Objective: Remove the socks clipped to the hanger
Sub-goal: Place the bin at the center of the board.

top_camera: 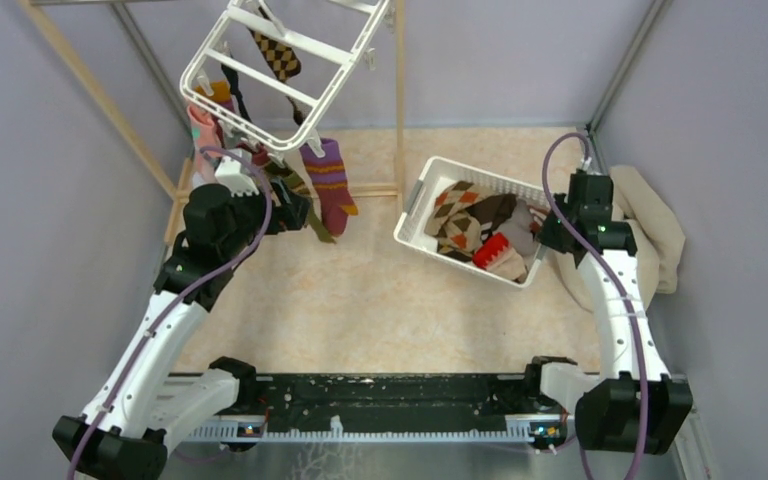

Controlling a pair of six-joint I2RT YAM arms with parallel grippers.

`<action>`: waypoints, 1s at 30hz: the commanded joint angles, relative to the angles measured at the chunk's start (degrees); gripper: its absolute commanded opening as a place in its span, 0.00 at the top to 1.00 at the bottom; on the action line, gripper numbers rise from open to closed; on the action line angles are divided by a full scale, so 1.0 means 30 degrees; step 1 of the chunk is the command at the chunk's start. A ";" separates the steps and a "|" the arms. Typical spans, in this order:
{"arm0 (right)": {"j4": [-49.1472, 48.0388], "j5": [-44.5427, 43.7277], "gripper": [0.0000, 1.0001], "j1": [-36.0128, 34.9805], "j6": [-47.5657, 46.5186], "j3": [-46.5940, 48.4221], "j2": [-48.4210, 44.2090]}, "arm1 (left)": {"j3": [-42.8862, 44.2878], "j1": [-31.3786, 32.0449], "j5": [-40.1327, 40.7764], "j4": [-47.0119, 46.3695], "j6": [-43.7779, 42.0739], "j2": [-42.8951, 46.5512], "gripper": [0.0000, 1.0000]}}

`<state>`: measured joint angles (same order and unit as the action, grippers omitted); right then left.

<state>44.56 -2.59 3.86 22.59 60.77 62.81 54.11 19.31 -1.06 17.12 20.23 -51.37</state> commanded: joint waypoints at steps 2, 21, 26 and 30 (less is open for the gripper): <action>0.0869 0.2787 1.00 -0.0430 -0.0554 -0.0214 -0.1570 | 0.0706 0.0104 0.0002 -0.0288 -0.0300 -0.0178 0.01; -0.1478 0.3135 1.00 -0.9958 0.2547 -0.2445 0.1214 | 0.1242 0.0411 0.0167 0.0048 0.0127 0.0008 0.01; -0.4584 0.3027 0.98 -1.0414 0.3966 -0.4111 0.2196 | 0.1198 0.0498 0.0071 0.0259 0.0243 0.0234 0.01; -0.6012 0.3498 0.60 -1.0668 0.4071 -0.4600 0.3464 | 0.1334 0.0554 -0.0009 0.0557 0.0237 0.0376 0.01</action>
<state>37.08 5.91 -27.16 31.66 46.59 71.24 55.70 20.36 -0.86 17.50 20.67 -51.40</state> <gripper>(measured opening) 0.246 0.989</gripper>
